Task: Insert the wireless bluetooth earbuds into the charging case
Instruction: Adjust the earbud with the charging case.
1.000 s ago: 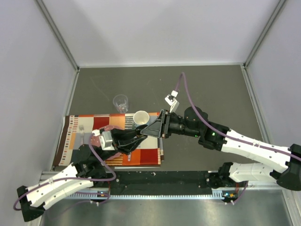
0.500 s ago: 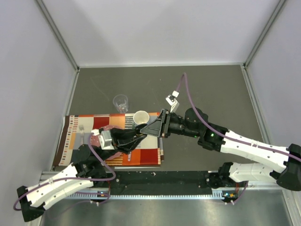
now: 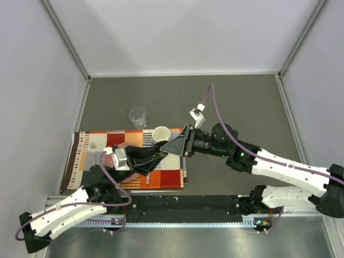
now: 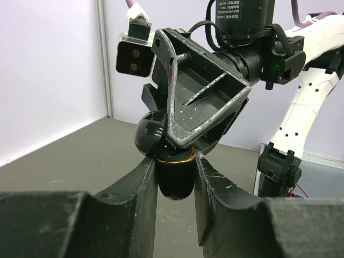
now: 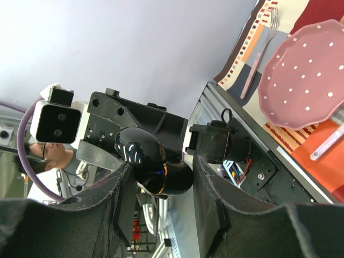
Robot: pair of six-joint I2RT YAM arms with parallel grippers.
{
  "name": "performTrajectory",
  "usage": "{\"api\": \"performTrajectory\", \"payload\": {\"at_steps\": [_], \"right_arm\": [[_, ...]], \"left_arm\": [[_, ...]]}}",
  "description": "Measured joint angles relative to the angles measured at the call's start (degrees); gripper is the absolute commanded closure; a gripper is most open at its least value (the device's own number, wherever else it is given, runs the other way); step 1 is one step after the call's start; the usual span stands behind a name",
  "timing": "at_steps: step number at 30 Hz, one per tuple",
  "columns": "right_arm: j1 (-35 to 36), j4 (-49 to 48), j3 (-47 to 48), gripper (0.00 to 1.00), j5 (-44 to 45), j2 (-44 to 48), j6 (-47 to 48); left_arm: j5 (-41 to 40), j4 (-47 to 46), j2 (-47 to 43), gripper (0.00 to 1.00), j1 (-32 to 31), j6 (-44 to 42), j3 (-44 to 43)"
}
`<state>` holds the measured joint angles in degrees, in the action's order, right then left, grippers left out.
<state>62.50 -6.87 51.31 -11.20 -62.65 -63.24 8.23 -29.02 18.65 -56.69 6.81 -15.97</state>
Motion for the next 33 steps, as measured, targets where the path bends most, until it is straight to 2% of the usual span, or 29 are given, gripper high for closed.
{"api": "performTrajectory", "payload": {"at_steps": [18, 21, 27, 33], "right_arm": [[0.0, -0.44, -0.07, 0.92, 0.15, 0.0, -0.87], [0.0, -0.44, -0.07, 0.92, 0.15, 0.0, -0.9], [-0.02, -0.48, -0.13, 0.92, 0.28, 0.0, -1.09], [0.33, -0.52, -0.33, 0.92, -0.48, -0.55, -1.44]], "left_arm": [[-0.13, -0.92, 0.37, 0.76, 0.0, 0.61, 0.0], [-0.13, -0.92, 0.39, 0.72, 0.0, 0.61, 0.0], [-0.13, -0.98, 0.68, 0.59, 0.0, 0.57, -0.02], [0.35, -0.07, 1.84, 0.58, -0.04, 0.28, -0.15]]}}
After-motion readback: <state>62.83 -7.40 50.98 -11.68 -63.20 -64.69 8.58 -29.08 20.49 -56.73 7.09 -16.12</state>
